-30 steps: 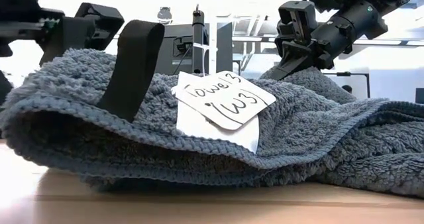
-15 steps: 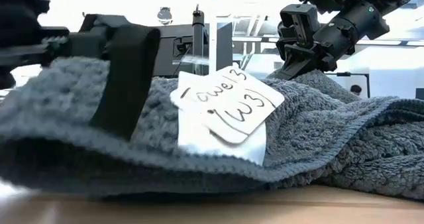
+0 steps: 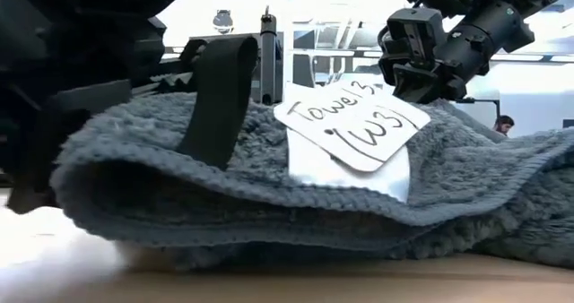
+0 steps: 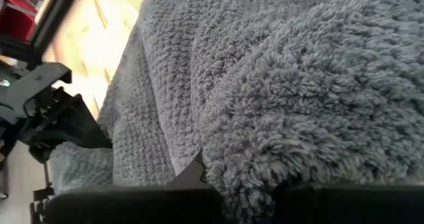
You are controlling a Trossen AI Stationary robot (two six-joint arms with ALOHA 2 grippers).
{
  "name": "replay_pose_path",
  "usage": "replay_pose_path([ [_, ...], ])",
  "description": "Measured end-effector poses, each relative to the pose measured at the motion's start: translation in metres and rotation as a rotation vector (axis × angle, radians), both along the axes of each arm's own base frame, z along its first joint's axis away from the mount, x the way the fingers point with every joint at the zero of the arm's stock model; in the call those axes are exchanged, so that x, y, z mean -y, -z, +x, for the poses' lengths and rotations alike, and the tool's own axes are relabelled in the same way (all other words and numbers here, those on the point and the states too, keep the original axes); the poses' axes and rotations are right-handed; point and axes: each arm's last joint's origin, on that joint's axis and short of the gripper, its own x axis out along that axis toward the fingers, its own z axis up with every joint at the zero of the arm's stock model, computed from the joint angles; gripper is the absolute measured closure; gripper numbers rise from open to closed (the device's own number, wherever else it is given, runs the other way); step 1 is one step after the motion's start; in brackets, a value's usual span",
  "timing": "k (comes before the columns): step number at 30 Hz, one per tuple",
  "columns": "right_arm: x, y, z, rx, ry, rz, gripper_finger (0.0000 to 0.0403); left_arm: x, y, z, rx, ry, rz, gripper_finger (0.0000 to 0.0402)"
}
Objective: Roll towel
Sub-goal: Fold the black towel
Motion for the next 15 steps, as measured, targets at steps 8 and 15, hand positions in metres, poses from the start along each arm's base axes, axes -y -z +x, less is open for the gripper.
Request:
replay_pose_path([
  [8,-0.007,0.007,-0.008,-0.114,0.005,0.055,0.0395,-0.028,-0.048,0.007,0.034,-0.155,-0.283,0.0397],
  [15,0.009,0.015,-0.014,-0.208,0.008,0.274,0.0395,-0.080,-0.084,0.013,-0.090,-0.164,-0.688,0.0400],
])
